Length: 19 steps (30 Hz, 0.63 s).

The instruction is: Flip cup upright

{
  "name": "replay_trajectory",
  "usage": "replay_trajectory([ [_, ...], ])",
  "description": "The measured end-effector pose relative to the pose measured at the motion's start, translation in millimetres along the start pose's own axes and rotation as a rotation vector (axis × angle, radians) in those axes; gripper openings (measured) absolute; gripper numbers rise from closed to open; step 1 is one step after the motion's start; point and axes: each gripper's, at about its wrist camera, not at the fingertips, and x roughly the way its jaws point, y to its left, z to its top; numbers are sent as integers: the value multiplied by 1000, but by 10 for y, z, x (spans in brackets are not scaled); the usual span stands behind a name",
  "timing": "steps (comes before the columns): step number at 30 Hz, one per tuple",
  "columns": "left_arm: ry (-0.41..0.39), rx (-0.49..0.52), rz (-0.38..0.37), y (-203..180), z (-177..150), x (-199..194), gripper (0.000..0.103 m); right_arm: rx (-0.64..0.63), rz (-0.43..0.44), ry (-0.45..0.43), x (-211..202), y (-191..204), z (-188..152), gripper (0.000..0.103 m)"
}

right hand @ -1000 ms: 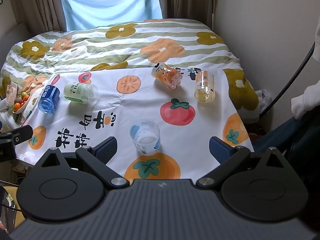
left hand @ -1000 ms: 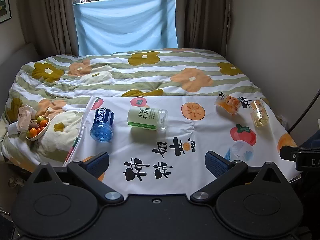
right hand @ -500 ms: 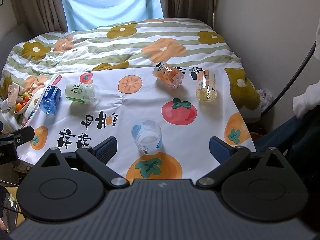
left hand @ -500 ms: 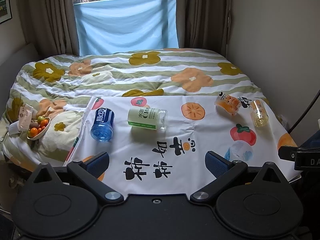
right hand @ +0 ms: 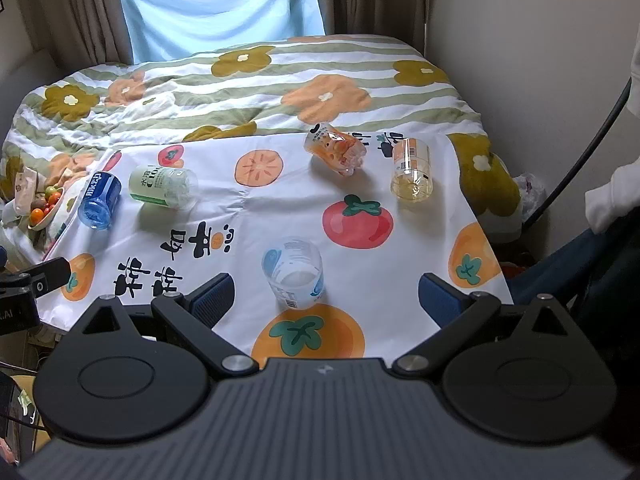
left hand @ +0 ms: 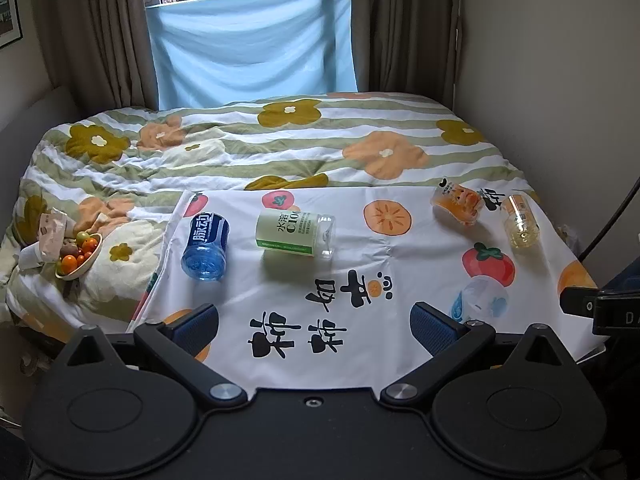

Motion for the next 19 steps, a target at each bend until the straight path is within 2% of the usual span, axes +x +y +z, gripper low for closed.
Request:
replay_trajectory([
  [7,-7,17,26,-14,5,6,103,-1,0,0,2,3,1,103],
  [19,-2,0,20,5,-8,32,103,0,1,0,4,-6,5,103],
])
